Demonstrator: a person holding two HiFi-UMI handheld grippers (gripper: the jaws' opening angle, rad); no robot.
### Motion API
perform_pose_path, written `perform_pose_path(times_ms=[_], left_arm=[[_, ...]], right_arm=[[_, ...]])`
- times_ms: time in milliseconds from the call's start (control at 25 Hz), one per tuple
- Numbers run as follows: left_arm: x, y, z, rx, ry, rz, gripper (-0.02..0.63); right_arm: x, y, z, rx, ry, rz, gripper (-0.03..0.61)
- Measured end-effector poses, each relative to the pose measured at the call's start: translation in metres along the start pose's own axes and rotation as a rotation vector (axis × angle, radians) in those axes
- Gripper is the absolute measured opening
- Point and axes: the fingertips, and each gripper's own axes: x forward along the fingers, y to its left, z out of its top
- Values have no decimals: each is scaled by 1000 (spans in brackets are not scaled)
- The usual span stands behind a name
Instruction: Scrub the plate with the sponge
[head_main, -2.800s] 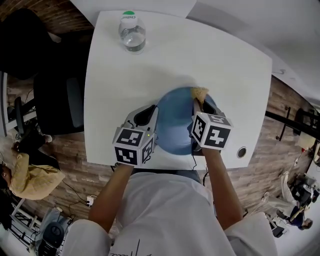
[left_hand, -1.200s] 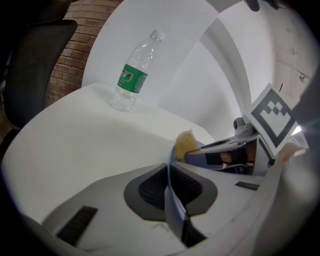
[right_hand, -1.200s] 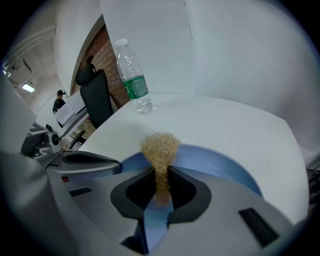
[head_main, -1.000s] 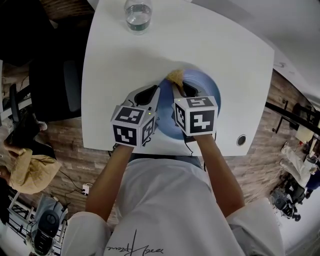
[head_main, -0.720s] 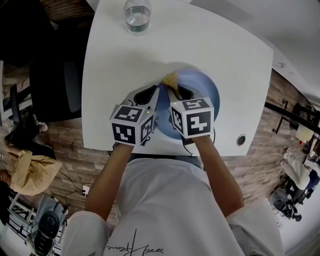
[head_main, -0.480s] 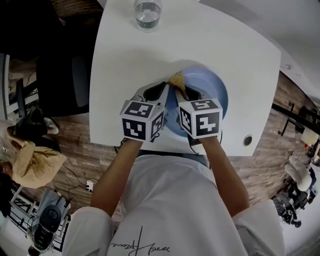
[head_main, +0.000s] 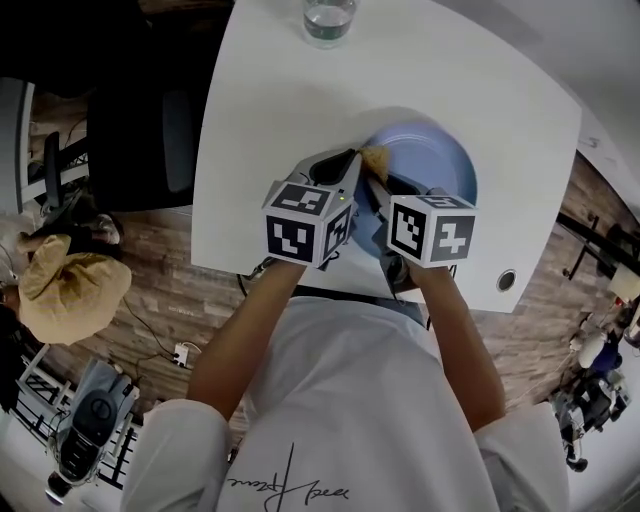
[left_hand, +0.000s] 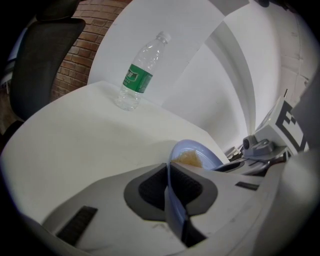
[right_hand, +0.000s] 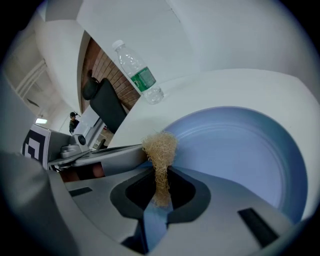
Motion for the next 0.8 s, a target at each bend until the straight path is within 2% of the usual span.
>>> perform_pose_path(times_ms=[560, 800], left_arm=[[-2, 2, -1, -22, -11, 17, 25], [-2, 4, 0, -16, -14, 22, 25]], right_arm=[[-2, 14, -38, 55, 73, 55, 46], [-2, 24, -52, -2, 118, 97, 46]])
